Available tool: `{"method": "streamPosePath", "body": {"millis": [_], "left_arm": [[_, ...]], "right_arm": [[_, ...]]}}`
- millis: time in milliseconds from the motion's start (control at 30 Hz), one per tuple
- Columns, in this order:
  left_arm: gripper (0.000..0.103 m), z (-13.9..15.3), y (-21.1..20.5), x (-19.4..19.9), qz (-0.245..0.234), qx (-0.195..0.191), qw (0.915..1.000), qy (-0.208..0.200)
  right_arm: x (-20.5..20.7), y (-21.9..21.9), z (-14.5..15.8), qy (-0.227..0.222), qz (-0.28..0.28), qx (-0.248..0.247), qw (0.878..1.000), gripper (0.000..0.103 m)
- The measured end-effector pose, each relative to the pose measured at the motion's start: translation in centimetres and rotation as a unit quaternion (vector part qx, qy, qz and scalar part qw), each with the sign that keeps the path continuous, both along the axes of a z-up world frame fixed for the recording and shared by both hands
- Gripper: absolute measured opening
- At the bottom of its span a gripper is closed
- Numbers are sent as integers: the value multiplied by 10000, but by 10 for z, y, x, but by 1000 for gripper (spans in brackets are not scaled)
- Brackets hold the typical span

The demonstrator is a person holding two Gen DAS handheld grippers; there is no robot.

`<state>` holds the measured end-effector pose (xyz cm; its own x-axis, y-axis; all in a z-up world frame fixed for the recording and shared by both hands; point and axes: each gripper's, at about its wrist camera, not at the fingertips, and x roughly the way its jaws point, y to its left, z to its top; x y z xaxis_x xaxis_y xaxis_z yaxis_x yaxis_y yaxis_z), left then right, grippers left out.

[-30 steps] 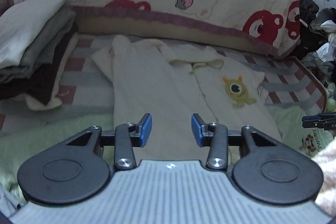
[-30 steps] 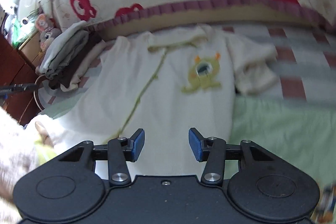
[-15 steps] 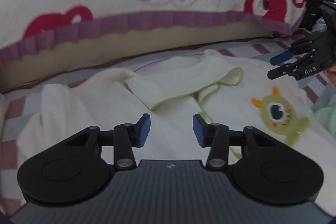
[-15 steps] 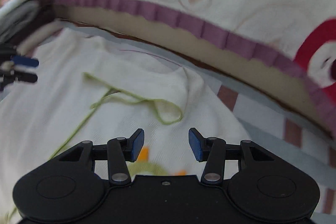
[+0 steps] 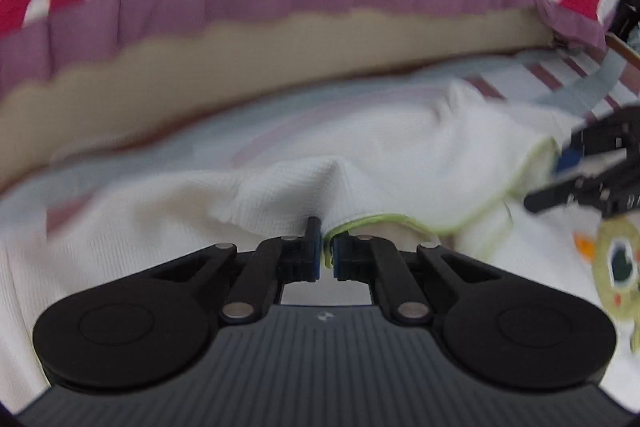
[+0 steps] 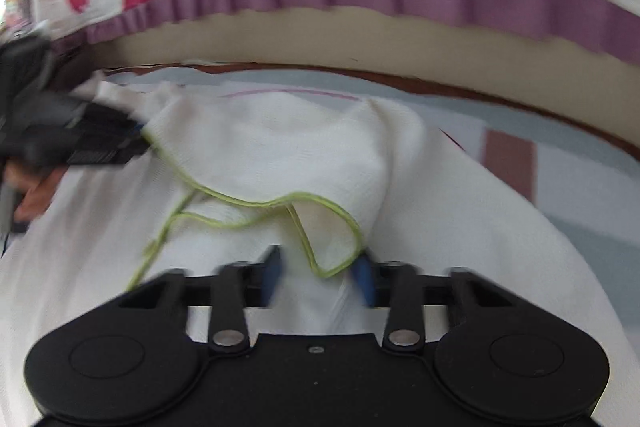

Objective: Fold clothes

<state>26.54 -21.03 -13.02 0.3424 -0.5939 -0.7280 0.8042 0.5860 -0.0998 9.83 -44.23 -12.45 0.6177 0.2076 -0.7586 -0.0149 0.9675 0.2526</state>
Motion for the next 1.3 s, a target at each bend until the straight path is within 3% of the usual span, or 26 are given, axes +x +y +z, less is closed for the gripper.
{"method": "streamPosePath", "body": {"millis": [200,267,300,333,433,567,600,633,667,767,867,967,1033,1133,1167,1200,1233,1300], "left_arm": [[4,22,-12,64,946,-744,9926,180],[10,18,-17,72,1294,-699,9890,149],[24,16,-18,73,1366,-679,9879,261],[31,14,-19,73,1379,-680,9873,406],[35,14,-12,57,1041,-1028,9873,620],[35,21,-10,21,282,-1069,9924,536],[35,21,-12,14,96,-1097,9922,593],[39,20,-15,7,-62,-1127,9911,712],[42,19,-19,1,-221,-1157,9896,831],[52,15,-32,-15,-595,-1186,9840,1190],[57,-1,-57,-18,-534,-967,9814,1568],[57,-14,-86,-12,-38,-639,9808,1840],[57,-17,-99,-12,-55,-639,9795,1910],[61,-14,-116,-17,-210,-634,9843,1632],[61,-12,-121,-17,-184,-652,9864,1495],[54,-10,-123,-17,-150,-722,9884,1329],[11,-6,-123,-16,-116,-826,9900,1138],[2,4,-117,-12,-21,-1073,9911,789]], "right_arm": [[41,-20,31,-655,-575,244,9959,5],[52,-26,36,-711,-796,446,9933,6],[57,-28,38,-717,-895,550,9919,6],[62,-29,39,-692,-939,674,9909,10],[60,-30,38,-713,-975,991,9877,14],[45,-36,35,-866,-1061,1365,9811,16],[42,-37,35,-904,-1082,1459,9792,21],[35,-40,35,-929,-1183,1444,9780,30],[25,-45,35,-892,-1354,1338,9777,33],[-5,-62,35,-673,-1868,1017,9748,35],[-44,-80,38,-537,-2246,722,9703,35],[-88,-94,42,-457,-2568,459,9643,39],[-119,-102,45,-413,-2780,294,9592,41],[-164,-109,47,-354,-3078,181,9506,41],[-178,-111,47,-319,-3144,156,9486,42],[-192,-114,46,-270,-3190,135,9473,43],[-205,-116,46,-221,-3237,114,9458,43],[-228,-119,43,-126,-3307,84,9436,44]]}}
